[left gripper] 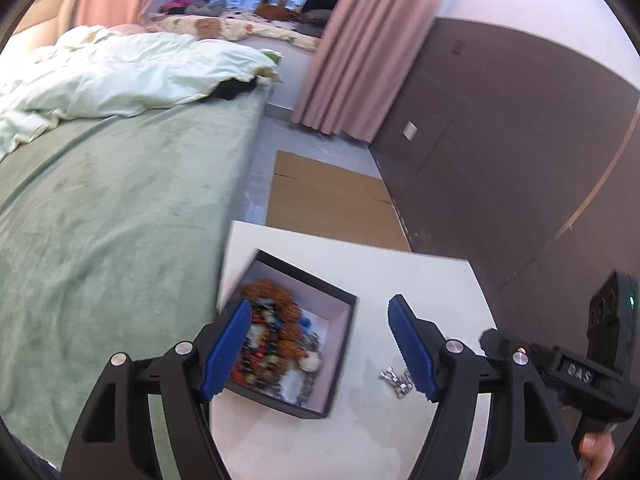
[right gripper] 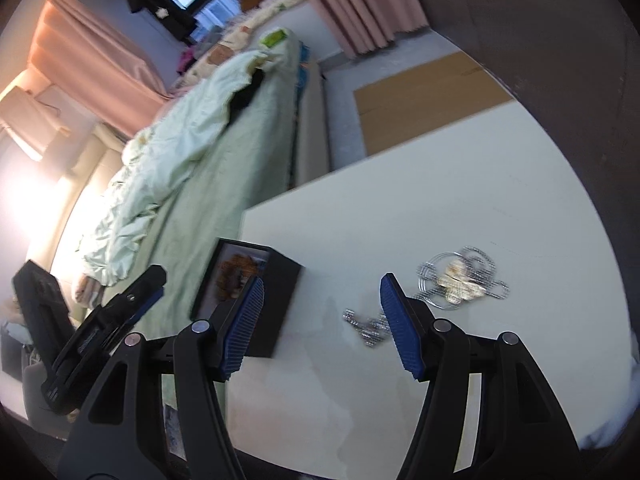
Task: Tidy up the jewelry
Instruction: 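Grasp the silver chain end with the left tool while the right grasps the gold charm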
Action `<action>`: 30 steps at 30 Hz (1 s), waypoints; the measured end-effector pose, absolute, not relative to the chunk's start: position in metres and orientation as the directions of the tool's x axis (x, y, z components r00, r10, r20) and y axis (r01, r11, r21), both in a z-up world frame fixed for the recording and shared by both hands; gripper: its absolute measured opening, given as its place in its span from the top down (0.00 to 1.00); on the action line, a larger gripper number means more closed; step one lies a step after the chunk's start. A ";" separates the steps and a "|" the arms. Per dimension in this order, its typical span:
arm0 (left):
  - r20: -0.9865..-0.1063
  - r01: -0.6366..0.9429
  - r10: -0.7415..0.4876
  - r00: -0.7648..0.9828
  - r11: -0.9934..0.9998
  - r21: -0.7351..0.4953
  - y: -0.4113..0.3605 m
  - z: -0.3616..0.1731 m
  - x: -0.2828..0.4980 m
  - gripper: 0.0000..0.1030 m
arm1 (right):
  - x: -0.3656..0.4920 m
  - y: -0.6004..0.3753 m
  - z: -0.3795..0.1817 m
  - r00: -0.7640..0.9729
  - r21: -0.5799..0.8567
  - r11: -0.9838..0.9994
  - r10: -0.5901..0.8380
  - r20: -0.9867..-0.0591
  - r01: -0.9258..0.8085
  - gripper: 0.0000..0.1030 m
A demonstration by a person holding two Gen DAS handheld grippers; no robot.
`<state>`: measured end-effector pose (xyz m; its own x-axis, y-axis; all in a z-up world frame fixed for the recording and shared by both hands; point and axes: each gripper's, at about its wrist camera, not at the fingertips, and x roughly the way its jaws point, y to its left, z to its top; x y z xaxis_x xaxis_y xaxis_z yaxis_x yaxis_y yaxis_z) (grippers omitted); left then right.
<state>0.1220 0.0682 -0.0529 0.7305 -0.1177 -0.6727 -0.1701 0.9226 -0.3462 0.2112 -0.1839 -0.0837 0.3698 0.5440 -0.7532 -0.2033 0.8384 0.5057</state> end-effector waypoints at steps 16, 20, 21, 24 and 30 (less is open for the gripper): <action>-0.729 -0.035 -0.275 0.627 0.925 -0.378 0.007 -0.084 0.146 0.52 | 0.221 -0.218 -0.110 0.364 0.324 0.934 0.356 -0.861 -0.148 0.62; -0.739 -0.028 -0.296 0.605 0.920 -0.391 0.001 -0.092 0.151 0.58 | 0.228 -0.211 -0.124 0.340 0.263 0.947 0.312 -0.887 -0.182 0.74; -0.741 -0.032 -0.295 0.603 0.919 -0.392 0.000 -0.093 0.151 0.61 | 0.230 -0.208 -0.128 0.337 0.245 0.951 0.298 -0.893 -0.190 0.75; -0.746 -0.044 -0.313 0.588 0.908 -0.416 -0.003 -0.100 0.155 0.65 | 0.236 -0.205 -0.135 0.336 0.201 0.958 0.262 -0.905 -0.204 0.76; -0.764 -0.038 -0.328 0.555 0.908 -0.418 -0.017 -0.112 0.164 0.65 | 0.246 -0.194 -0.152 0.321 0.147 0.962 0.218 -0.922 -0.230 0.84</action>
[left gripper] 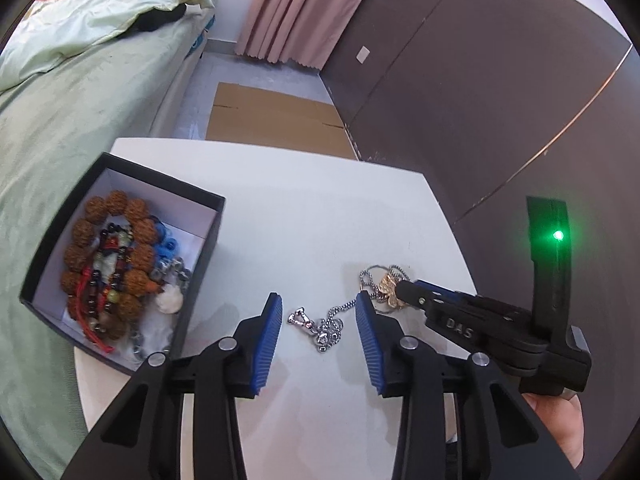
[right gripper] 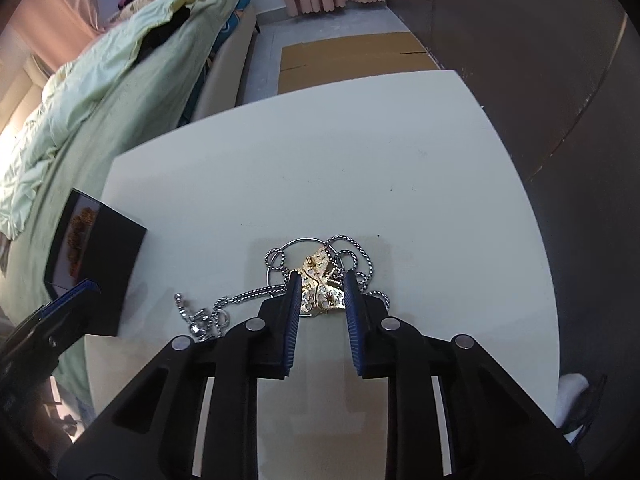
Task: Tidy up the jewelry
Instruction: 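Grasp the silver chain end with the left tool while the right grasps the gold charm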
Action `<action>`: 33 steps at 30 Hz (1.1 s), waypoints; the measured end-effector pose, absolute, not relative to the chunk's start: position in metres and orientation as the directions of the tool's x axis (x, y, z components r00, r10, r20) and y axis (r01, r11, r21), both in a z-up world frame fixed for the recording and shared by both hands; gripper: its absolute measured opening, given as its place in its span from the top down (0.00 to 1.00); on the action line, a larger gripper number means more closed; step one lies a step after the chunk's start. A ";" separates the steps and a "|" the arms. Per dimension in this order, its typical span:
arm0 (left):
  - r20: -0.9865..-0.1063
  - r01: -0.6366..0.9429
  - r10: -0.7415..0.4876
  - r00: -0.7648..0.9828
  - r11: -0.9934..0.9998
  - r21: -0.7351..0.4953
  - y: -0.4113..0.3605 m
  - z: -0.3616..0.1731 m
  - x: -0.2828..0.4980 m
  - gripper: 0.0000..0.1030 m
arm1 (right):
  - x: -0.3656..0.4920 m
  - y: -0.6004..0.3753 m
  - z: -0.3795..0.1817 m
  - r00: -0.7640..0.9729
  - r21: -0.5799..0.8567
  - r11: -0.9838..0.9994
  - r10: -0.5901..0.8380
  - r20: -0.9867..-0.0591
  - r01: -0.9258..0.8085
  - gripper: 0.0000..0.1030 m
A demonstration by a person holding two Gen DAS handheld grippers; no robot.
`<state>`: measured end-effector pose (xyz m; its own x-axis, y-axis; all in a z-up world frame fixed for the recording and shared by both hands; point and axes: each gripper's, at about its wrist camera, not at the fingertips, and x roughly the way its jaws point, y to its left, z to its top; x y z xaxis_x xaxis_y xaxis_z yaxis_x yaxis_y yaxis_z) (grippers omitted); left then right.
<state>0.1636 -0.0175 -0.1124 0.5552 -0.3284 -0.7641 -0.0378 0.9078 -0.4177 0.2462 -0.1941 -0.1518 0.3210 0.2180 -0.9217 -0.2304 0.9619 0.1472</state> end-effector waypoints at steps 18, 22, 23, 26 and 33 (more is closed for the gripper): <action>-0.825 -0.042 -0.263 0.501 0.944 -0.326 -0.047 -0.144 0.179 0.64 | 0.240 -0.236 -0.107 0.400 0.316 0.938 0.346 -0.849 -0.141 0.96; -0.849 -0.058 -0.213 0.484 0.960 -0.274 -0.053 -0.160 0.184 0.63 | 0.241 -0.243 -0.100 0.412 0.338 0.932 0.360 -0.837 -0.129 0.96; -0.849 -0.060 -0.205 0.487 0.962 -0.267 -0.055 -0.163 0.186 0.62 | 0.241 -0.245 -0.100 0.412 0.340 0.932 0.362 -0.836 -0.128 0.96; -0.854 -0.031 -0.146 0.498 0.982 -0.186 -0.065 -0.163 0.187 0.59 | 0.242 -0.248 -0.100 0.409 0.349 0.929 0.367 -0.835 -0.122 0.96; -0.857 -0.040 -0.191 0.478 0.970 -0.239 -0.057 -0.166 0.196 0.94 | 0.244 -0.254 -0.099 0.405 0.375 0.920 0.387 -0.828 -0.112 0.96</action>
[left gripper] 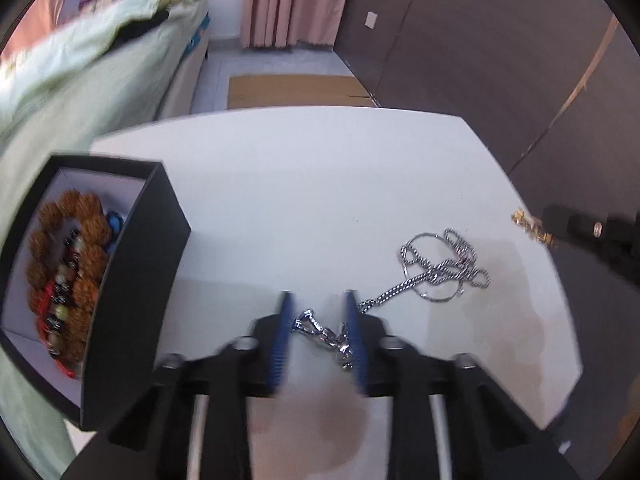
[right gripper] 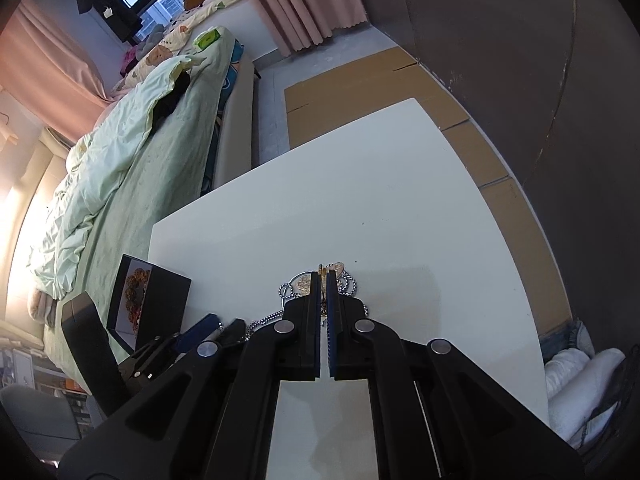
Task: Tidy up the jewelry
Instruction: 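Grasp the silver chain end with the left tool while the right grasps the gold charm, then lift the silver chain necklace with both tools and carry it over the black box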
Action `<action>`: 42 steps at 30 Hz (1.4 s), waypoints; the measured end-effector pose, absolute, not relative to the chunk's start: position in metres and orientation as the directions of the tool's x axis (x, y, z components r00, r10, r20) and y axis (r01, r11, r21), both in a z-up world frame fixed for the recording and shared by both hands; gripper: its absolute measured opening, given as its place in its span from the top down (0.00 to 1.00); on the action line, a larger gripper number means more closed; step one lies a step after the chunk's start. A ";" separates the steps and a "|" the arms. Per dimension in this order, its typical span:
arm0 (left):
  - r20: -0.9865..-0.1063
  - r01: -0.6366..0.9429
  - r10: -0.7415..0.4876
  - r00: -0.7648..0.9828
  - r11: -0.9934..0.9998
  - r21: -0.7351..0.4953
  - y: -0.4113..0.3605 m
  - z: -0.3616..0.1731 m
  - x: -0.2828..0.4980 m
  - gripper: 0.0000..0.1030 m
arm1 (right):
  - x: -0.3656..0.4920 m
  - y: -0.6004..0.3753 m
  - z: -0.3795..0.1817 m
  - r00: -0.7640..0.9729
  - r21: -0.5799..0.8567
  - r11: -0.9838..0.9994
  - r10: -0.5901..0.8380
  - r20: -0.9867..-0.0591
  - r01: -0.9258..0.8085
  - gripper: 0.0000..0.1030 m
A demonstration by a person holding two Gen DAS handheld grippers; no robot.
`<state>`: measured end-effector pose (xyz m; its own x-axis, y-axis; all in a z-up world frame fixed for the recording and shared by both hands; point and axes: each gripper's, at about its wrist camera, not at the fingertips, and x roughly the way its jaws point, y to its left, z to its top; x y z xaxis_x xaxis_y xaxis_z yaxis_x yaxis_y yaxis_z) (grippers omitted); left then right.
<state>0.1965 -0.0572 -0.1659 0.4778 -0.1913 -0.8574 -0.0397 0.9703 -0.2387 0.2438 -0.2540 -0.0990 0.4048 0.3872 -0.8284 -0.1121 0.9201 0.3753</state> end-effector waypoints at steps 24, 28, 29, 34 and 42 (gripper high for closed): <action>-0.694 0.059 -0.318 0.647 0.927 -0.369 -0.045 -0.057 0.169 0.95 | 0.242 -0.254 -0.092 0.415 0.431 0.894 0.441 -0.796 -0.122 0.96; -0.675 0.085 -0.301 0.674 0.939 -0.334 -0.049 -0.024 0.169 0.95 | 0.243 -0.257 -0.086 0.429 0.459 0.880 0.465 -0.774 -0.124 0.96; -0.666 0.095 -0.296 0.685 0.942 -0.321 -0.051 -0.013 0.168 0.95 | 0.244 -0.257 -0.085 0.432 0.466 0.876 0.470 -0.770 -0.122 0.96; -0.622 0.127 -0.271 0.734 0.955 -0.266 -0.059 0.037 0.163 0.95 | 0.244 -0.261 -0.083 0.439 0.494 0.861 0.492 -0.752 -0.119 0.96; -0.547 0.133 -0.218 0.809 0.973 -0.191 -0.061 0.115 0.152 0.95 | 0.246 -0.266 -0.080 0.446 0.532 0.840 0.519 -0.729 -0.107 0.96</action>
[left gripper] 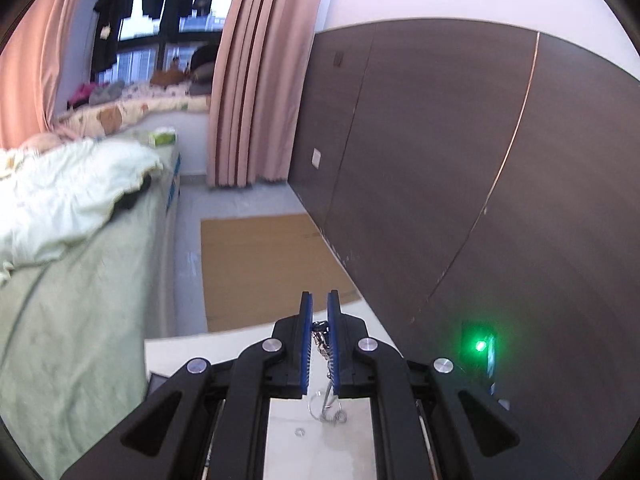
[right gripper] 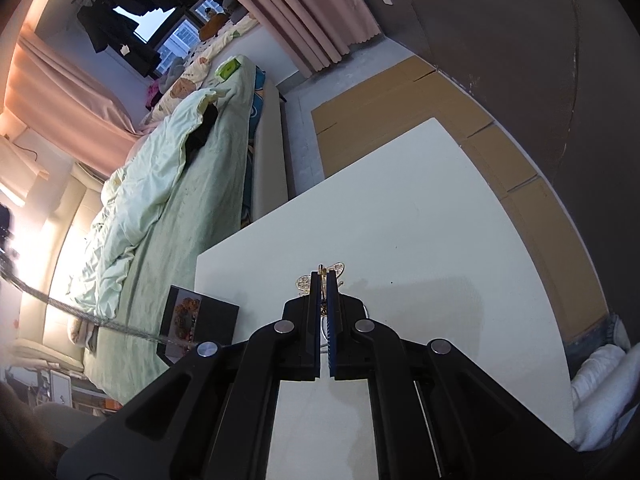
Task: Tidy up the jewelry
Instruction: 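Lift the silver chain necklace with both tools and carry it over the black box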
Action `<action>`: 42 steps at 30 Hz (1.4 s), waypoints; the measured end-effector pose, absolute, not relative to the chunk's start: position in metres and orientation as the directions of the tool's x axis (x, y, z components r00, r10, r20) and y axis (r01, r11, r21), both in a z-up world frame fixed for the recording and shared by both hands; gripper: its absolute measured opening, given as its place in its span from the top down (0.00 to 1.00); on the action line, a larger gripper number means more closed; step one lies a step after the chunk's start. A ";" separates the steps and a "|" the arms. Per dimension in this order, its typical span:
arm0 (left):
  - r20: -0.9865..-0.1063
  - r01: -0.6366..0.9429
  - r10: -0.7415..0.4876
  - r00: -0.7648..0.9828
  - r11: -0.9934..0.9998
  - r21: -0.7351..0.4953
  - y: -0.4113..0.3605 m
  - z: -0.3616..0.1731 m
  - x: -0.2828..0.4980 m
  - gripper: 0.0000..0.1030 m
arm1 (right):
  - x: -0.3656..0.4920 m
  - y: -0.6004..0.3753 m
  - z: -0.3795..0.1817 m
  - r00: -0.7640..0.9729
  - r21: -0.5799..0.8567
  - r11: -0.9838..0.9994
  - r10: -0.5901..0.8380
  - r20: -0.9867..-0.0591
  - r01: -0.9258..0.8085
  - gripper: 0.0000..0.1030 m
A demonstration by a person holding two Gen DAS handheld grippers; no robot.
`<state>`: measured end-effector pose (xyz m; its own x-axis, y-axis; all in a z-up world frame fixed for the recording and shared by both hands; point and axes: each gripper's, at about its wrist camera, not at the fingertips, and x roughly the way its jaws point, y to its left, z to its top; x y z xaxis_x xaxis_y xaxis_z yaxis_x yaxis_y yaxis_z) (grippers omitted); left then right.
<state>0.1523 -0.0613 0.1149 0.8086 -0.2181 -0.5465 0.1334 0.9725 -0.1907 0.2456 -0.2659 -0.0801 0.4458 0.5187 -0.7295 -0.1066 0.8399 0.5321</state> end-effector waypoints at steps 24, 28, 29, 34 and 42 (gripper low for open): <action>-0.381 -0.032 0.013 0.925 0.999 -0.043 0.020 0.265 0.112 0.95 | 0.233 -0.228 -0.068 0.427 0.560 0.800 0.593 -0.683 -0.216 0.96; -0.392 -0.048 0.026 0.920 0.998 -0.047 0.037 0.256 0.113 0.95 | 0.233 -0.222 -0.070 0.423 0.553 0.803 0.591 -0.687 -0.222 0.96; -0.400 -0.051 0.024 0.916 0.997 -0.055 0.041 0.249 0.115 0.95 | 0.232 -0.222 -0.070 0.423 0.552 0.803 0.590 -0.688 -0.224 0.96; -0.430 -0.073 0.025 0.903 0.993 -0.095 0.058 0.207 0.119 0.95 | 0.230 -0.214 -0.070 0.419 0.542 0.807 0.588 -0.692 -0.236 0.96; -0.517 -0.090 -0.032 0.855 0.974 -0.208 0.068 0.105 0.135 0.95 | 0.227 -0.198 -0.072 0.408 0.534 0.807 0.590 -0.697 -0.255 0.96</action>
